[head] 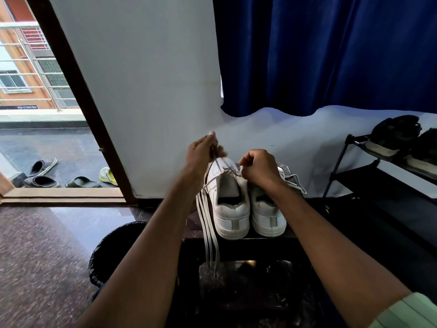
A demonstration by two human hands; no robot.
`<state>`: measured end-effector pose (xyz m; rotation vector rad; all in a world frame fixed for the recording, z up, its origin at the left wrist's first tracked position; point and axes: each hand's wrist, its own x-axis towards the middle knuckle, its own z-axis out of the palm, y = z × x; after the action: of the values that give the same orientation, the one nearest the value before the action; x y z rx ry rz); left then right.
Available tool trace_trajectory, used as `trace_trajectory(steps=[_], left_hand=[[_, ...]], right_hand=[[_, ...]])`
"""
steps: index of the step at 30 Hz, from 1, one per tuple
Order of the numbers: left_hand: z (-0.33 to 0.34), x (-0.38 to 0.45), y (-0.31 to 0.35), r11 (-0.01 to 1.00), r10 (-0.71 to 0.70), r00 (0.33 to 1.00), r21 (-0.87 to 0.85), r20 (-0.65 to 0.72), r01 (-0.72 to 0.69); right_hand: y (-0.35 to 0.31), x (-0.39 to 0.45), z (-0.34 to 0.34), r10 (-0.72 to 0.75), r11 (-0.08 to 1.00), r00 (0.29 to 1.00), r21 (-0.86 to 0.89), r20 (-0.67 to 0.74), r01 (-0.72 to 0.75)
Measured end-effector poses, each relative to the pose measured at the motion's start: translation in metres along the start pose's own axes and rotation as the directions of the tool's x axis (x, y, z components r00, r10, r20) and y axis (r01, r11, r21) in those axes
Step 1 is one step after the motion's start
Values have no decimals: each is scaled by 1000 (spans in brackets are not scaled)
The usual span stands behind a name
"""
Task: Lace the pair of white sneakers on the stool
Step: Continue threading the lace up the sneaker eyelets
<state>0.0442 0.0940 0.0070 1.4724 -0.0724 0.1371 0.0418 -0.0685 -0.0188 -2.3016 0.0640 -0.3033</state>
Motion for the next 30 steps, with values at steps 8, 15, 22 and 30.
trace_trajectory(steps=[8, 15, 22, 30], left_hand=[[1, -3, -34, 204, 135, 947, 927, 291, -314], [0, 1, -38, 56, 238, 901, 921, 363, -386], [11, 14, -32, 931, 125, 991, 351, -38, -104], [-3, 6, -37, 344, 212, 956, 900, 203, -267]], right_hand=[[-1, -2, 0, 1, 1000, 1000, 1, -11, -1], [1, -1, 0, 21, 1000, 1000, 23, -11, -21], [0, -1, -2, 32, 999, 999, 35, 12, -32], [0, -2, -2, 49, 998, 999, 46, 8, -49]])
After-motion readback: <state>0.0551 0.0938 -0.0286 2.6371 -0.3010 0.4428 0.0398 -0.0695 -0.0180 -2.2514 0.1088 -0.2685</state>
